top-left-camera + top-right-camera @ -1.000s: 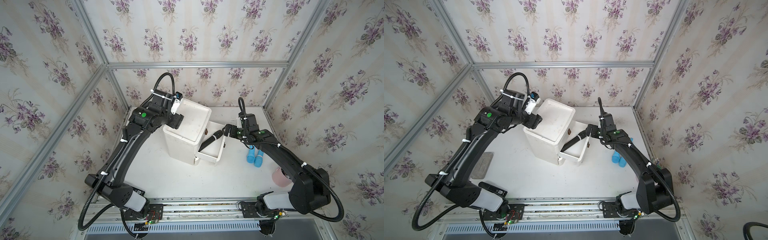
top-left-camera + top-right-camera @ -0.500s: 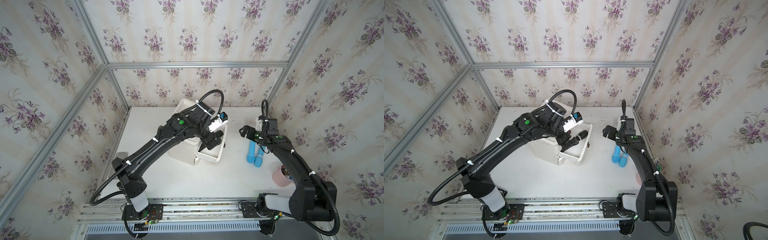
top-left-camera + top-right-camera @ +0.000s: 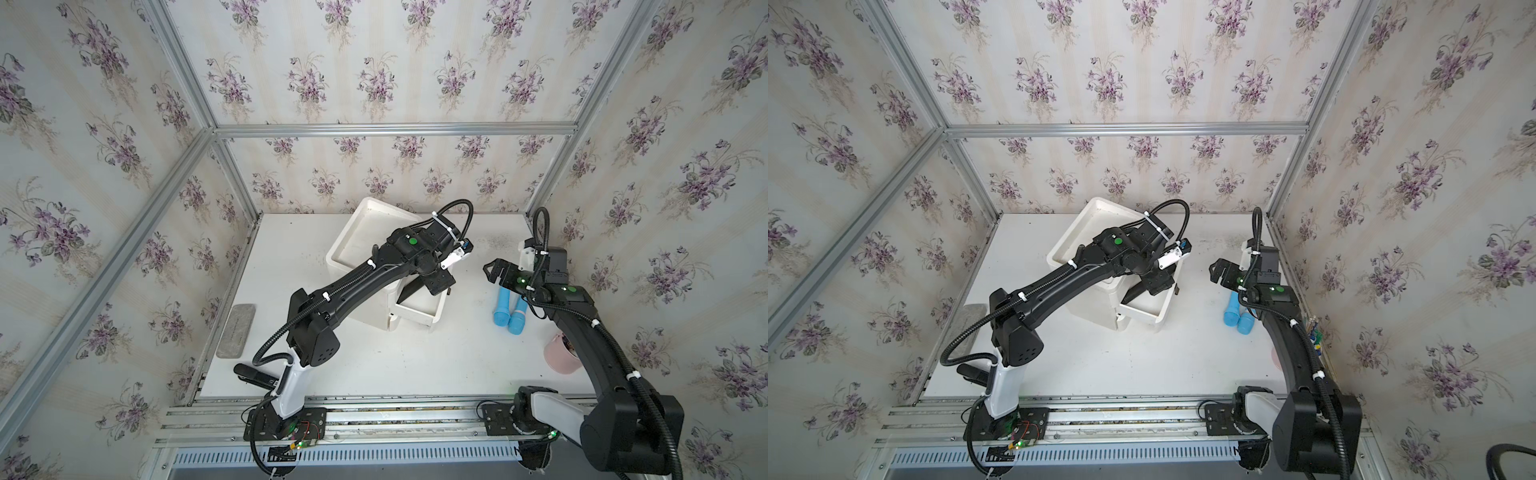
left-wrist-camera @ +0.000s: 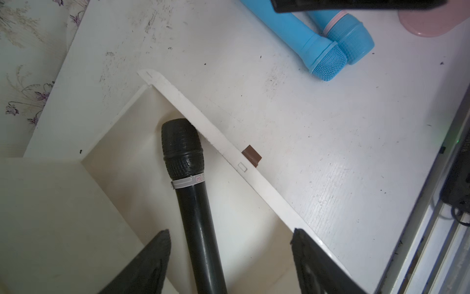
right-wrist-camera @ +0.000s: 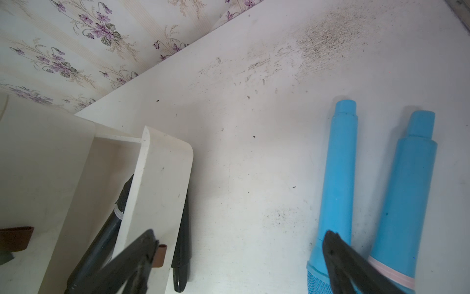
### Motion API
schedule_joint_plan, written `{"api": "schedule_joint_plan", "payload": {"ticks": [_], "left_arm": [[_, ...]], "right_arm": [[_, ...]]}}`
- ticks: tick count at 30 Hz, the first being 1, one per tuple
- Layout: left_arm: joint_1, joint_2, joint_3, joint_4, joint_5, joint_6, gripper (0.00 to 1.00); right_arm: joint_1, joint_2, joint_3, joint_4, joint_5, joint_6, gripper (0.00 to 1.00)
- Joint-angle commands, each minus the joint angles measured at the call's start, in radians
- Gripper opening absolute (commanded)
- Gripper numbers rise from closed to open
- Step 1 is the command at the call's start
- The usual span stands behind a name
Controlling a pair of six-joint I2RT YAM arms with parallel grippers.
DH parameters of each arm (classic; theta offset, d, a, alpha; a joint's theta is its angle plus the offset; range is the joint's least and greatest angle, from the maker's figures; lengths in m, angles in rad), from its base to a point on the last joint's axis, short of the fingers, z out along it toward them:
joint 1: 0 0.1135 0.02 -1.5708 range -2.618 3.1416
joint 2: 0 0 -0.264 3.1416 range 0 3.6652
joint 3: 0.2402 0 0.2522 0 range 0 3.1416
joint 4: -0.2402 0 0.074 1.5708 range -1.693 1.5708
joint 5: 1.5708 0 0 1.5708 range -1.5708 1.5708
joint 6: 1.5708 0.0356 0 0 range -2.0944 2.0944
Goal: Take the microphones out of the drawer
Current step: Pick up the microphone from the drawer.
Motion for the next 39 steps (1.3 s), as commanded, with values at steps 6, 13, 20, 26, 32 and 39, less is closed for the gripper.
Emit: {"api": "schedule_joint_plan", "payload": {"ticks": [6,13,20,26,32,39], "left_arm": [[0.007,0.067,0.008,-0.034,-0.098,0.014,0.77],[0.007,0.130,0.048,-0.043,-0.156,-0.038,0.75],[0.010,0.172,0.054,-0.055,-0.197,-0.075,0.73],[0.012,0.195,0.054,-0.057,-0.245,-0.116,0.70],[0.016,0.214,0.042,-0.063,-0.227,-0.135,0.75],[0.024,0.225,0.037,-0.079,-0.158,-0.135,0.72]], "right_arm": [[-0.003,-0.028,-0.033,0.000,-0.004,-0.002,1.00],[-0.004,-0.051,-0.053,-0.001,-0.001,-0.005,1.00],[-0.004,-0.063,-0.059,-0.004,-0.002,-0.008,1.00],[-0.004,-0.062,-0.065,0.009,-0.017,0.001,1.00],[-0.004,-0.068,-0.065,0.009,-0.021,0.004,1.00],[-0.004,-0.071,-0.063,0.011,-0.029,0.007,1.00]]}}
